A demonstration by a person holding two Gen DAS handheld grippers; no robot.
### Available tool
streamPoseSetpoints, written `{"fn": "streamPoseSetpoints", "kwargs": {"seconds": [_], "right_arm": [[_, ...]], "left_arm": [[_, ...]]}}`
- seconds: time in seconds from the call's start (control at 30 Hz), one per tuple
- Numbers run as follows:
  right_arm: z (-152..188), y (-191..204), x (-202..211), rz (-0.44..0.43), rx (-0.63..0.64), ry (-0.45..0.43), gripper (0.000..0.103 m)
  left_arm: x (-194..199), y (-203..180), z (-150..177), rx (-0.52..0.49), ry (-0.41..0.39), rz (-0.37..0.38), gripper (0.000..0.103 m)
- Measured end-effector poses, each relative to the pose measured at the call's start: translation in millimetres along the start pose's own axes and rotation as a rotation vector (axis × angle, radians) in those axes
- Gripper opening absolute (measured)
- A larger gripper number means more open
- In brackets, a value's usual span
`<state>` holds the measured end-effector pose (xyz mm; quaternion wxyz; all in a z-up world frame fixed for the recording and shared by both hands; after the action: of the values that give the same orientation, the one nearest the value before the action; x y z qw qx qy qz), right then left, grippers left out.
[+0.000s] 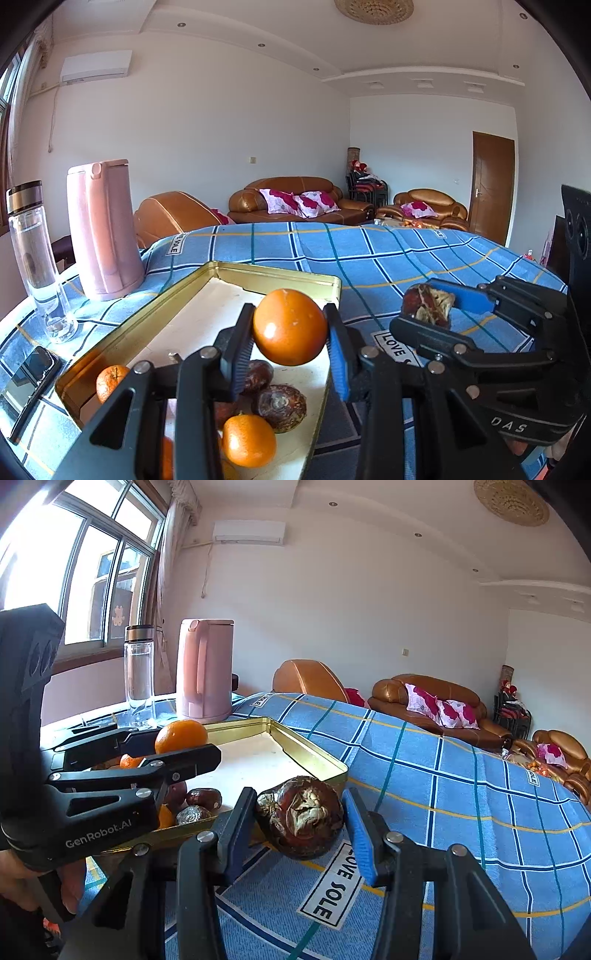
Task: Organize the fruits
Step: 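Carry the mandarin in the left tool while the right tool carries the brown fruit to the tray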
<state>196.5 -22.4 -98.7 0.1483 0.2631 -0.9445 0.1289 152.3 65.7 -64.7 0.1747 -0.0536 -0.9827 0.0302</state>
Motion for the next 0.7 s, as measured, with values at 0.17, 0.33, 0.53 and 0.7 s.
{"fn": "streamPoseSetpoints", "kwargs": {"seconds": [0.17,0.33,0.53,0.7], "right_arm": [[-2,11,-3,-0.014,0.011,0.003,0.05],[-5,23,-7,-0.03,0.031,0.005,0.05],[-7,34,-10,-0.046,0.045,0.007,0.05],[-8,41,-12,-0.068,0.037,0.009,0.05]], "left_arm": [[7,14,2,0.014,-0.003,-0.015,0.038],[13,25,4,0.024,-0.003,-0.026,0.038],[20,40,6,0.041,-0.005,-0.045,0.038],[28,61,8,0.061,-0.005,-0.074,0.038]]}}
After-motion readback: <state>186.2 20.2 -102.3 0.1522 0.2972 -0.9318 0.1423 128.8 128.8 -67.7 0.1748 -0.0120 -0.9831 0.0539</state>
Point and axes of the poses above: each gripper's, at about its wrist camera, not at the fingertips, and x roughly against the way its jaws point, y to its left, z to its underside, the point moved 10 cm from there along -x, roughly the way its jaws point, and after that the axes turned 9 degrees about z, right-handed, at the moved point
